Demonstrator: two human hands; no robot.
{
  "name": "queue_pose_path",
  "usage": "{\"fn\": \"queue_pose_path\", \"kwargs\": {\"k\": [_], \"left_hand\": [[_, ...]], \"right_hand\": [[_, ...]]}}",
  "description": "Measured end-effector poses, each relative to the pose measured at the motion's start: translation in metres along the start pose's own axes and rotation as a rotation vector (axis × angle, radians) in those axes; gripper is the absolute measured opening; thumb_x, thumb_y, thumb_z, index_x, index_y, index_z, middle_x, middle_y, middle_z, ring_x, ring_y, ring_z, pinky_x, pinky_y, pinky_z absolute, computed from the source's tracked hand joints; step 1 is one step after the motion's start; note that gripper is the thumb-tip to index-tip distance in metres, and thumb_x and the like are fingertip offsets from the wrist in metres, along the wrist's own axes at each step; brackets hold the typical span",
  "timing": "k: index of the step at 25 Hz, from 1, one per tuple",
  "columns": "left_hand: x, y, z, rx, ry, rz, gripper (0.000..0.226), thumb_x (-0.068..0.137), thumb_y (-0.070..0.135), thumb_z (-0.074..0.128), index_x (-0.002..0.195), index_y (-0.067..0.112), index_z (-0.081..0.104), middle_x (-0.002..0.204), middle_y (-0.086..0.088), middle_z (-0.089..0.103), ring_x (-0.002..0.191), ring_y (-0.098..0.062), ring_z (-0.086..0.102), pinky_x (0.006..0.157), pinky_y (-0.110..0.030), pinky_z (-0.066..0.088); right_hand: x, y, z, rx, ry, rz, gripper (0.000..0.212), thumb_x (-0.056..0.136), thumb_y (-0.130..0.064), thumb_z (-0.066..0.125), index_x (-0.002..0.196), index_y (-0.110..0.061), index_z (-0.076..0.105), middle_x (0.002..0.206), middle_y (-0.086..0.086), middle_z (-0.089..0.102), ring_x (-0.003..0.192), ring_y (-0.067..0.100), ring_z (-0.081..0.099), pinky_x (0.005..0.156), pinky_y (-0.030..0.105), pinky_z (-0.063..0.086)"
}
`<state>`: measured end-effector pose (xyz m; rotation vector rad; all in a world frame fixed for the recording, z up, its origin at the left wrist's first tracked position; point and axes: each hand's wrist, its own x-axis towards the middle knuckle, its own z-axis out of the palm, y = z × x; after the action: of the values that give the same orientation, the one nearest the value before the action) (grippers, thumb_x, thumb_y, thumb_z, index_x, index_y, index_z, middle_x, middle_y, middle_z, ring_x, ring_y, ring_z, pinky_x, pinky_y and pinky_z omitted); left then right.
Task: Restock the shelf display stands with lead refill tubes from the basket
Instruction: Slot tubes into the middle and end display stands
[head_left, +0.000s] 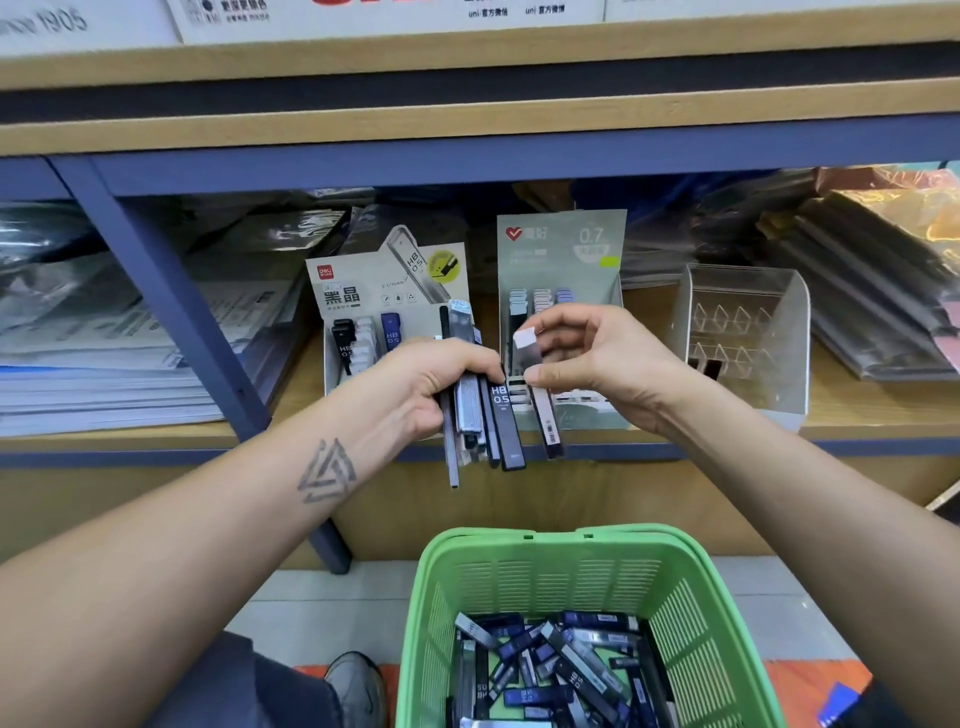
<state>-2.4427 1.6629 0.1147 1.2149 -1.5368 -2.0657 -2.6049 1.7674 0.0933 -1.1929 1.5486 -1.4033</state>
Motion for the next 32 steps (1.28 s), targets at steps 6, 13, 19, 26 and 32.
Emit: {"fn": "queue_pose_path", "kwargs": {"k": [6,13,19,26,32], "left_hand": [[0.003,0.012,-0.003,0.088,-0.022,-0.026,0.013,0.086,-0.01,0.058,0.084,0.002,0.061,0.072,-0.014,0.067,0.054,-0.022,0.068,0.051,-0.034,0.06],[0.013,0.044,0.014,0.217,-0.047,0.007,0.017,0.09,-0.008,0.055,0.076,0.0,0.06,0.057,-0.011,0.068,0.047,-0.02,0.068,0.044,-0.032,0.057],[0.03,0.057,0.021,0.307,-0.085,-0.032,0.015,0.091,-0.005,0.053,0.082,0.001,0.064,0.067,-0.013,0.071,0.059,-0.023,0.071,0.069,-0.041,0.062],[0.04,0.058,0.022,0.326,-0.109,-0.047,0.02,0.092,-0.006,0.051,0.077,-0.001,0.064,0.064,-0.013,0.071,0.054,-0.022,0.07,0.062,-0.042,0.06],[0.043,0.058,0.014,0.322,-0.101,-0.049,0.014,0.09,-0.007,0.054,0.083,-0.001,0.065,0.071,-0.014,0.072,0.059,-0.024,0.071,0.065,-0.042,0.062]], "right_hand": [[0.001,0.001,-0.008,-0.113,0.067,-0.053,0.038,0.073,0.01,0.083,0.104,-0.009,0.072,0.086,0.01,0.072,0.078,0.019,0.07,0.076,0.036,0.061],[0.018,-0.011,-0.057,-0.406,0.315,-0.143,0.03,0.083,-0.001,0.079,0.096,-0.026,0.07,0.084,0.007,0.068,0.077,0.023,0.071,0.074,0.039,0.063],[0.038,-0.005,-0.068,-0.692,0.395,-0.239,0.02,0.085,-0.015,0.077,0.099,-0.027,0.071,0.089,-0.008,0.069,0.089,0.021,0.068,0.087,0.048,0.058],[0.055,0.008,-0.07,-0.723,0.496,-0.293,0.021,0.085,-0.012,0.077,0.103,-0.023,0.072,0.094,-0.002,0.069,0.088,0.017,0.066,0.085,0.042,0.058],[0.059,0.006,-0.063,-0.71,0.463,-0.283,0.021,0.085,-0.012,0.077,0.101,-0.024,0.072,0.09,-0.006,0.066,0.079,0.011,0.064,0.077,0.033,0.057]]}}
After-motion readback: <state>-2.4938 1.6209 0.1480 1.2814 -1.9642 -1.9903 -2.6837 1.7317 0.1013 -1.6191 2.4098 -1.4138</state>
